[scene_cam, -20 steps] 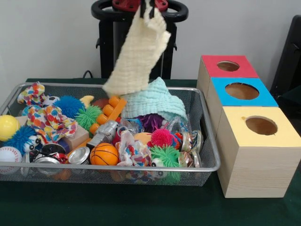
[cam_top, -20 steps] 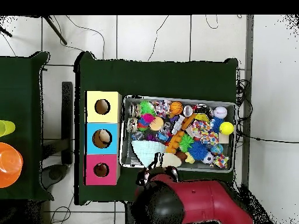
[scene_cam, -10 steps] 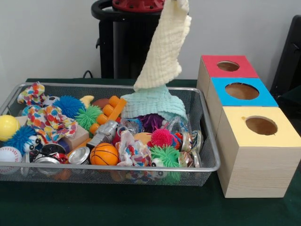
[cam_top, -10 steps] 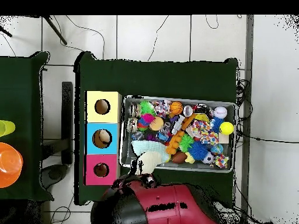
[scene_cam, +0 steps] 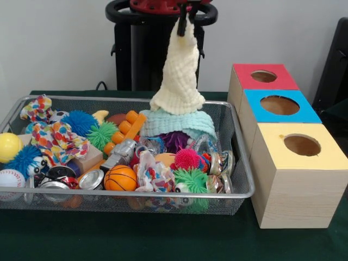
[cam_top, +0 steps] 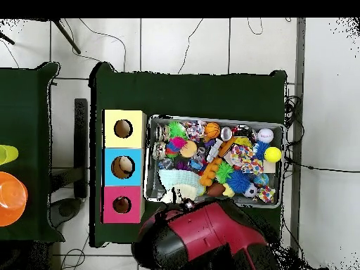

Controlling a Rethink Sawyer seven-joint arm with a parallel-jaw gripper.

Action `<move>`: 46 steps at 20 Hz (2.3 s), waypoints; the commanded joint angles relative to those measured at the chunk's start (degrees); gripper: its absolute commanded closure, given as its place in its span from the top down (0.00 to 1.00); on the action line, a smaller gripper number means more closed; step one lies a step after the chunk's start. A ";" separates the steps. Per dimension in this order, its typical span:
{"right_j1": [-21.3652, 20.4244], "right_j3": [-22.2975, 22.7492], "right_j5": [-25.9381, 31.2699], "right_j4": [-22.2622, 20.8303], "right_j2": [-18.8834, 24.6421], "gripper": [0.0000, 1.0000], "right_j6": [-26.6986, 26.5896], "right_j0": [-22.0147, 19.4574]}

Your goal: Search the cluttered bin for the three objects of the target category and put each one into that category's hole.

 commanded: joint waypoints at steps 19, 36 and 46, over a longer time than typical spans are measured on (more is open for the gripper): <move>12.60 -16.27 0.16 -7.72 -1.77 0.00 -3.74 -2.98; 20.62 -21.38 -6.79 -16.23 -5.07 0.00 -1.13 -2.10; 21.34 -21.37 -9.22 -18.10 -6.03 1.00 -0.10 -1.91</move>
